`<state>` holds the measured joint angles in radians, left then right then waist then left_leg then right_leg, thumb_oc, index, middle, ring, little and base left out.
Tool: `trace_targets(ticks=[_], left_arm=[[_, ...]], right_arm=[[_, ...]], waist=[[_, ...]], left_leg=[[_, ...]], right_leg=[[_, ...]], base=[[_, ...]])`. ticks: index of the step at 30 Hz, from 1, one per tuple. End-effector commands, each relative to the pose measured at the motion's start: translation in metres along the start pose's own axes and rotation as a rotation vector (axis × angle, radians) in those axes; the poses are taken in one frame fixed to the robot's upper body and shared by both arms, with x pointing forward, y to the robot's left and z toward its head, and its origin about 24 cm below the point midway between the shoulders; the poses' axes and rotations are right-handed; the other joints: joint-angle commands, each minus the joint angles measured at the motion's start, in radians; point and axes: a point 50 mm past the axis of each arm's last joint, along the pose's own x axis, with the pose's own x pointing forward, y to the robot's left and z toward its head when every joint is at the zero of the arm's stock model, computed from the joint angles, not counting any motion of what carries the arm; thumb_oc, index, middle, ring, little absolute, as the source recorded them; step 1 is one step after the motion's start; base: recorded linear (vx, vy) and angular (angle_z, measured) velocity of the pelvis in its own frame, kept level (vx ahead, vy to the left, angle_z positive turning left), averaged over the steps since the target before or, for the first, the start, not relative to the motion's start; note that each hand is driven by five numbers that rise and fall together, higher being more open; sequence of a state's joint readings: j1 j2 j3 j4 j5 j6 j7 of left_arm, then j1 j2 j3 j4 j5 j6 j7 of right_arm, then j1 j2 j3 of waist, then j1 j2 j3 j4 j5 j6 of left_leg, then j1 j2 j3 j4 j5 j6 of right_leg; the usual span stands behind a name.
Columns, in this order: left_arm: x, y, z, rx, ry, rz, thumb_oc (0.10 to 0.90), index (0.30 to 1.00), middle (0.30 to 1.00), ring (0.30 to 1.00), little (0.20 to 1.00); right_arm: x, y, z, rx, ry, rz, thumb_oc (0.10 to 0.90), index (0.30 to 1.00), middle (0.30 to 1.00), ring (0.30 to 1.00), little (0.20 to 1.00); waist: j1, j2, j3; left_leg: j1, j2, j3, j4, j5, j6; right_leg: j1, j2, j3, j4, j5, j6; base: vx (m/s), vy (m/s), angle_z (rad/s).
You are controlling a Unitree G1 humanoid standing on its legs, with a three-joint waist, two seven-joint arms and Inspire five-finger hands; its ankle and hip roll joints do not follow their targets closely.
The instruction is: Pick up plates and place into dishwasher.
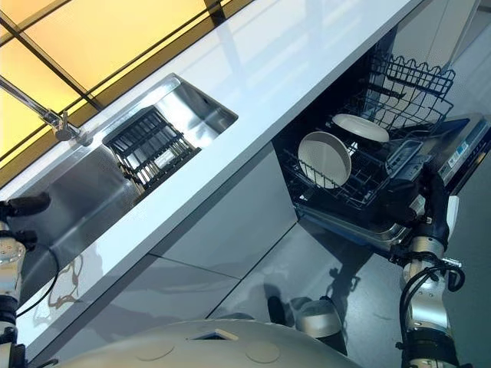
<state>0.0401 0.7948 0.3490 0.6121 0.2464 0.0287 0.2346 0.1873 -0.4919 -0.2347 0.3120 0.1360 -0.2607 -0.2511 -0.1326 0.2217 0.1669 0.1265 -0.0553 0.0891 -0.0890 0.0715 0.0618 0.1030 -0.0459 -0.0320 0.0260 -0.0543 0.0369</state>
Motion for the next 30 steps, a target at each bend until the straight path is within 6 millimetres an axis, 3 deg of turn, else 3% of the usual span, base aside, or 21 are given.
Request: trace_targets(ticks=[1, 9, 13, 18, 26, 30], left_arm=[[0.023, 0.063, 0.044, 0.215, -0.186, 0.110, 0.800, 0.900, 0.900, 0.900, 0.900], [0.020, 0.031, 0.050, 0.217, -0.216, -0.049, 0.800, 0.900, 0.900, 0.900, 0.900], [0.015, 0.006, 0.053, 0.214, -0.243, -0.163, 0.800, 0.900, 0.900, 0.900, 0.900], [0.007, -0.010, 0.069, 0.167, -0.348, -0.330, 0.800, 0.900, 0.900, 0.900, 0.900], [-0.012, -0.027, 0.098, 0.073, -0.500, -0.538, 0.800, 0.900, 0.900, 0.900, 0.900], [-0.021, -0.036, 0.113, 0.051, -0.566, -0.596, 0.800, 0.900, 0.900, 0.900, 0.900]], right_arm=[[0.019, 0.010, 0.071, 0.084, -0.368, 0.030, 0.800, 0.900, 0.900, 0.900, 0.900], [0.020, 0.017, 0.084, 0.118, -0.426, 0.072, 0.800, 0.900, 0.900, 0.900, 0.900], [0.020, 0.019, 0.095, 0.133, -0.477, 0.074, 0.800, 0.900, 0.900, 0.900, 0.900], [0.025, 0.015, 0.110, 0.185, -0.510, 0.060, 0.800, 0.900, 0.900, 0.900, 0.900], [0.025, 0.031, 0.096, 0.428, -0.350, 0.129, 0.800, 0.900, 0.900, 0.900, 0.900], [0.025, 0.028, 0.082, 0.581, -0.258, -0.004, 0.800, 0.900, 0.900, 0.900, 0.900]], waist=[[0.012, -0.061, -0.014], [0.024, -0.063, -0.016], [0.027, -0.064, -0.013], [0.041, -0.064, -0.010], [0.060, -0.077, -0.018], [0.062, -0.079, -0.024]], left_leg=[[0.008, -0.095, 0.006, 0.096, -0.150, 0.029], [0.018, -0.098, -0.023, 0.074, -0.135, 0.032], [0.022, -0.098, -0.040, 0.063, -0.126, 0.031], [0.020, -0.095, -0.056, 0.056, -0.121, 0.030], [0.027, -0.085, -0.069, 0.023, -0.104, 0.025], [0.031, -0.079, -0.076, 0.003, -0.092, 0.018]], right_leg=[[-0.111, -0.042, -0.020, 0.086, -0.012, 0.048], [-0.107, -0.039, -0.035, 0.097, -0.014, 0.047], [-0.106, -0.035, -0.036, 0.101, -0.013, 0.044], [-0.102, -0.028, -0.039, 0.095, -0.017, 0.041], [-0.076, -0.010, -0.055, 0.058, -0.011, 0.033], [-0.061, -0.005, -0.061, 0.030, 0.000, 0.032]], base=[[-0.07, 0.002, 0.08], [-0.04, 0.002, 0.08], [-0.04, -0.019, 0.15], [-0.08, -0.045, 0.11], [-0.09, -0.080, 0.08], [-0.06, -0.053, 0.16]])
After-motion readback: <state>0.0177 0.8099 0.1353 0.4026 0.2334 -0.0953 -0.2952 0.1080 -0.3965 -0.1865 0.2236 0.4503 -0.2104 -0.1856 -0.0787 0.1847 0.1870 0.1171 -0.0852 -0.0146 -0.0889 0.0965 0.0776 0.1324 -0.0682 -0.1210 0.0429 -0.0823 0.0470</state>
